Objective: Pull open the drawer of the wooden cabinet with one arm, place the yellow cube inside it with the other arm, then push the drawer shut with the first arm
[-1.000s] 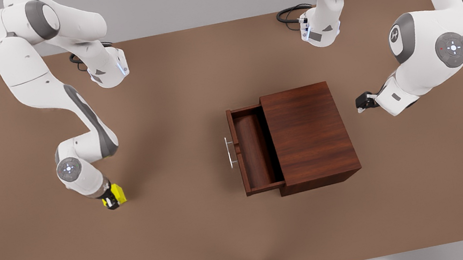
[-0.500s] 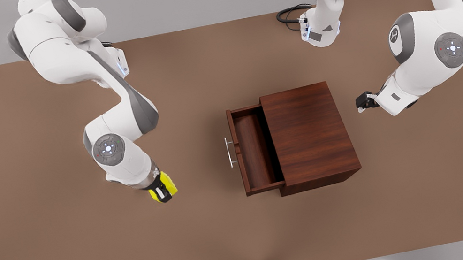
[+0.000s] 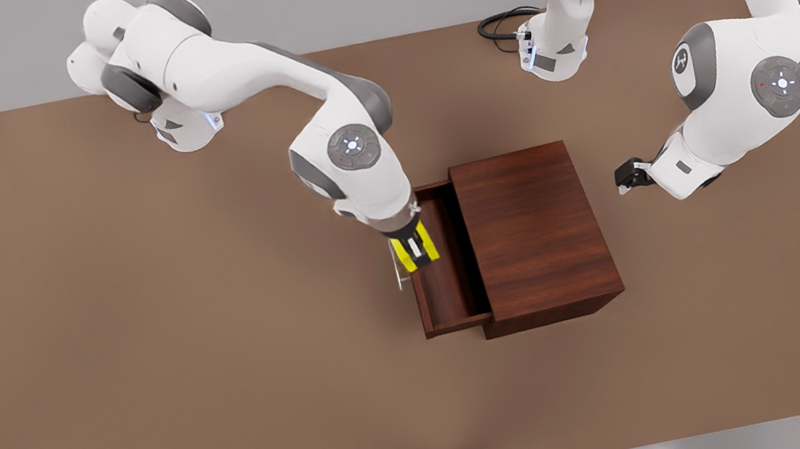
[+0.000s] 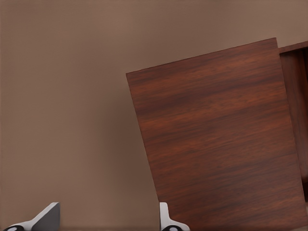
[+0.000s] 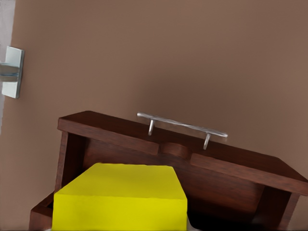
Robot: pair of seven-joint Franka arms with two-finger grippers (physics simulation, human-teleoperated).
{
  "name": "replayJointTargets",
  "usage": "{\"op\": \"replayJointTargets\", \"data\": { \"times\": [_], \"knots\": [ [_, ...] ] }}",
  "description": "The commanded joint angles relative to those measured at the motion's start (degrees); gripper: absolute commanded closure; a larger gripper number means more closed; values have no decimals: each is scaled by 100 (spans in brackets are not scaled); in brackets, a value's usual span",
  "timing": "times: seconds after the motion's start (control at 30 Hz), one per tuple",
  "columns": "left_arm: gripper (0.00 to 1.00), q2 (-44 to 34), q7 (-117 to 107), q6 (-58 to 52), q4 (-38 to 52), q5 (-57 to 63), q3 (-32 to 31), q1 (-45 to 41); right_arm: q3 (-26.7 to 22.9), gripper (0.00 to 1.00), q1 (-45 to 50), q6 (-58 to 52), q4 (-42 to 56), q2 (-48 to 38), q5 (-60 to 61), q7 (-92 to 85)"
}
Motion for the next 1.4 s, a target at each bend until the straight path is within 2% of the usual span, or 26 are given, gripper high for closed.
{"op": "replayJointTargets", "data": {
  "times": [0.0,0.1,0.4,0.43,0.47,0.6,0.67,0.73,0.77,0.87,0.9,0.93,0.97,1.0,1.03,1.1,1.13,1.37],
  "knots": [
    [0,-6,15,-2,3,4,3,1,-201,46,232,864,70,121,20,3625],
    [0,-6,15,-2,-6,4,3,1,-456,46,549,1094,317,473,12,3775],
    [0,-6,15,-2,-6,4,3,1,-474,46,593,786,255,569,-41,3696],
    [0,-6,15,-2,-6,4,3,1,-474,33,593,777,247,569,-41,3704],
    [0,-6,15,-2,-6,4,3,1,-465,0,593,716,247,569,-50,3704],
    [0,12,-37,-2,161,12,3,-96,-518,0,584,427,255,499,-59,3591],
    [0,100,-90,-2,258,153,3,-140,-333,0,92,-356,282,192,12,2993],
    [0,117,-353,-19,486,162,-6,-254,167,0,-909,-1507,291,-107,20,1746],
    [0,389,-828,-134,890,179,-15,-474,361,0,-1612,-2175,282,-186,20,744],
    [0,1408,-3268,-907,2568,451,-6,-1658,379,0,-3184,-2992,255,-485,-59,-2459],
    [0,1724,-4235,-907,2963,505,-6,-2213,353,0,-3625,-3046,-85,-774,-155,-4813],
    [0,2155,-5176,-802,3420,487,-6,-2661,-261,0,-3696,-3020,-473,-1065,-138,-7142],
    [0,2427,-5703,-557,3684,426,-15,-2829,-560,0,-3705,-2915,-640,-1188,-138,-8655],
    [0,2630,-6503,180,3747,434,-260,-2882,-982,0,-3705,-2451,-1218,-1477,-112,-11386],
    [0,2964,-7479,1006,3765,469,-270,-3145,-1124,0,-3696,-2211,-1843,-1847,-59,-12738],
    [0,3237,-8473,2124,3782,469,-384,-3207,-1124,0,-3705,-1772,-3479,-2980,187,-11924],
    [0,3492,-8738,2441,3782,513,-366,-3295,-1124,0,-3705,-1842,-3709,-3219,187,-11870],
    [0,4098,-8782,2978,3765,847,-375,-3585,-1098,0,-3696,-1815,-3594,-2902,302,-12204]
  ]
}}
